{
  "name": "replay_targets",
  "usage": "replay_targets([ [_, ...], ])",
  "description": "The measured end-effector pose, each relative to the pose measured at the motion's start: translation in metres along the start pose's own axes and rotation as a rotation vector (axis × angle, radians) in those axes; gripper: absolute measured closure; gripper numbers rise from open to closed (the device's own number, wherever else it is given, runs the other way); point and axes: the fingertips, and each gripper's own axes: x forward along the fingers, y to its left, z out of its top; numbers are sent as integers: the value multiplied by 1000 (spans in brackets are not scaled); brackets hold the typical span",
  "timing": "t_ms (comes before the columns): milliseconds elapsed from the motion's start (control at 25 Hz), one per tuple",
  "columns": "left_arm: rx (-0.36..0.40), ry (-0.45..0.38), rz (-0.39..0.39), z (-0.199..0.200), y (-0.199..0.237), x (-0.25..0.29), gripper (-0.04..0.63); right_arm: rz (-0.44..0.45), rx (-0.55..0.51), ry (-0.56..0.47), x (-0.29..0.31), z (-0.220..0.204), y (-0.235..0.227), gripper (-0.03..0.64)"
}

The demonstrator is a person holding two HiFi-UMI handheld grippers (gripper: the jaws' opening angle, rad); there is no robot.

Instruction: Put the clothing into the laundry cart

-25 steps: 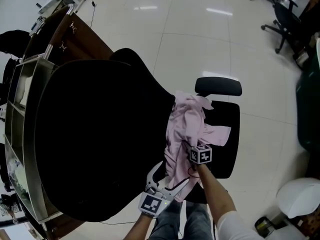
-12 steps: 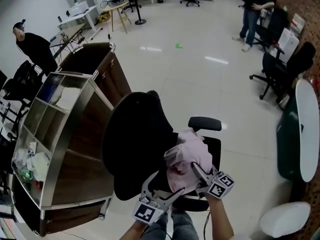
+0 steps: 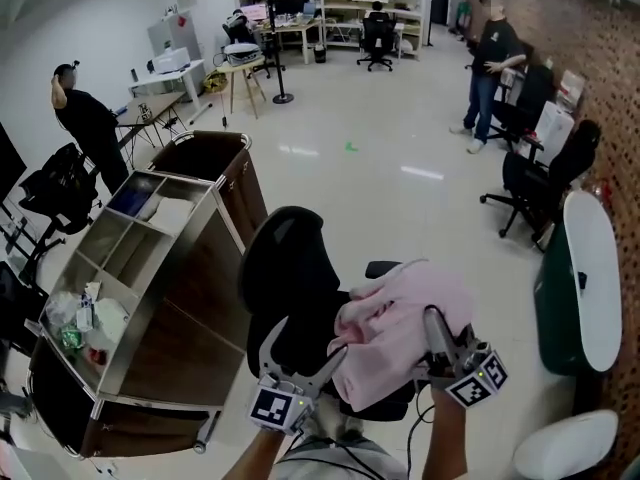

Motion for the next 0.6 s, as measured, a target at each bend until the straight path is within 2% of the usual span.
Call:
replay_targets([
  [160,35,-28,11,25,-10,-16,160,38,-27,-34,-11,31,32,471],
  [320,55,-40,42,30,-8,-33,160,83,-25,-26,-13,31,54,472],
  [600,87,-60,190,42,3,-70,160,251,58,16,1,16,93,476],
])
